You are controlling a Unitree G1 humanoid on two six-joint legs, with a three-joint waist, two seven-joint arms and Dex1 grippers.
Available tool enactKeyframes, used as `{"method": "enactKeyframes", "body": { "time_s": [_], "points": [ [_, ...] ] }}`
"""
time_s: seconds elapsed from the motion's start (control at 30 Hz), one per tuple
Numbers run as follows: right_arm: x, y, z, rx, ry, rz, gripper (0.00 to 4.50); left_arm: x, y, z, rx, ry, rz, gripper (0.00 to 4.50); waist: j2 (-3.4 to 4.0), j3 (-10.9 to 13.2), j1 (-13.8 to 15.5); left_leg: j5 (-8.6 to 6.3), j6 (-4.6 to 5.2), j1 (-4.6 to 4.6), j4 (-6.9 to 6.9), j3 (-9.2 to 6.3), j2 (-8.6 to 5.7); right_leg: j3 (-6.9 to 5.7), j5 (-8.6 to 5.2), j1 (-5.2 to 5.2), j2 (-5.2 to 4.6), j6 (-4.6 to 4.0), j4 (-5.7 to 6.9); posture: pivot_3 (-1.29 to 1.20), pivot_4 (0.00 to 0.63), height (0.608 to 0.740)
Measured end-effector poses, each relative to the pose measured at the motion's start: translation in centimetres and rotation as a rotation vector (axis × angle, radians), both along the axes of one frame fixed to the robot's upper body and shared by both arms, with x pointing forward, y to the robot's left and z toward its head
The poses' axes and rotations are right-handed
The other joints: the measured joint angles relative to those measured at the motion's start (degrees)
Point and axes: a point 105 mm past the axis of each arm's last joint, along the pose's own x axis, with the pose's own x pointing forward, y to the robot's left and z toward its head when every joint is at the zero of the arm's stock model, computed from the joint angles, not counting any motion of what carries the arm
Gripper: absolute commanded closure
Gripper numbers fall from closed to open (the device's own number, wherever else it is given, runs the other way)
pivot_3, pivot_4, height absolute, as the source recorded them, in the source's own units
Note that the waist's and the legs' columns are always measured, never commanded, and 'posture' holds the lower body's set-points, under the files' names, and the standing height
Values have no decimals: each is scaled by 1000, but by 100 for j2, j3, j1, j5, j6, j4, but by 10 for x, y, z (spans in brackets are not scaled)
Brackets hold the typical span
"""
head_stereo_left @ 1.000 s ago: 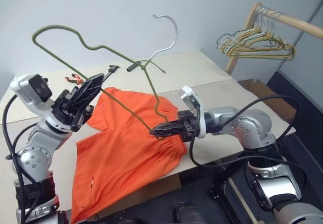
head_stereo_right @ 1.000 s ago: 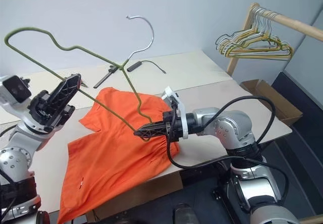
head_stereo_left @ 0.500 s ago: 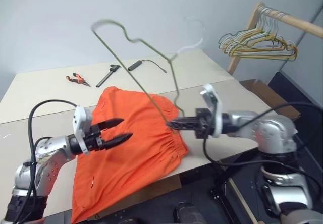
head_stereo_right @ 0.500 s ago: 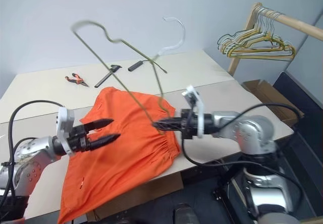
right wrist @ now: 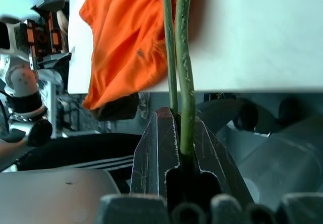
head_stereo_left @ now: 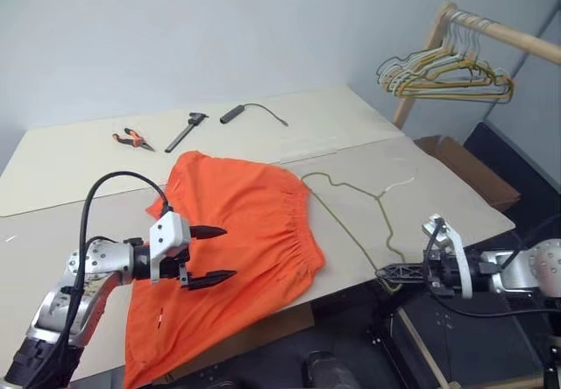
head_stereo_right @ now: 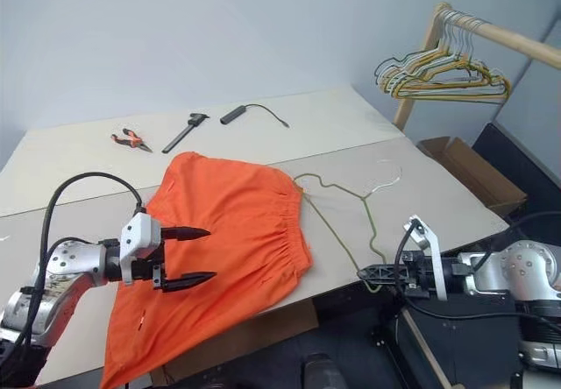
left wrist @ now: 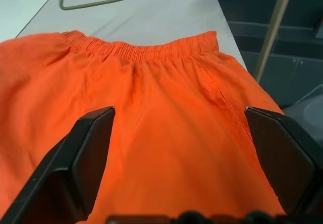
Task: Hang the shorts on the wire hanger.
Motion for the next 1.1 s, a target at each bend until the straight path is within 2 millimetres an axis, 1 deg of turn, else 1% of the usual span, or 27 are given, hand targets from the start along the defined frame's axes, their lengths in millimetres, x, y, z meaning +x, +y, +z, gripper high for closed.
{"method": "enactKeyframes", "body": {
  "time_s": [0.13,0.23,0.37,0.43,0.6,0.77,0.97,1.1],
  "points": [
    [-4,-7,-6,-12,46,-18,4500,-3,3,-2,36,-6,-21,16,0,0,0,0,0,5,0,1,2,3,-13,3,1,25,2,-199,0,740],
    [-8,-10,-16,-40,84,-27,4500,-5,4,-6,40,8,-16,16,0,0,14,0,1,4,1,2,1,6,-11,1,-1,29,1,-194,0,740],
    [-12,-8,-31,-33,133,-33,4500,-6,5,-7,41,13,-8,16,0,0,47,-1,2,4,1,5,-1,9,-8,1,-3,30,1,-192,0,740],
    [-12,-7,-34,-26,140,-38,4500,-6,5,-8,41,13,-4,16,1,0,51,-1,3,4,1,6,-2,9,-7,1,-5,30,1,-191,0,740],
    [-8,-7,-34,-17,109,-43,4500,-5,2,-7,-3,17,11,16,1,0,54,-2,4,4,2,6,-2,9,-6,2,-5,31,1,-190,0,740],
    [-7,-5,-31,13,99,-33,4500,-4,4,-10,-6,24,33,16,1,-1,53,-2,4,5,2,6,-2,9,-3,2,-4,25,1,-183,0,740],
    [-9,3,-24,41,69,14,4500,-5,6,-15,0,35,52,16,1,-1,61,-2,4,7,2,7,-2,9,-3,3,-4,26,3,-178,0,740],
    [-12,10,-29,55,92,44,4500,-5,7,-16,7,34,59,16,1,-1,63,-2,4,7,3,7,-2,9,2,3,-4,17,4,-172,0,740]
  ]
}}
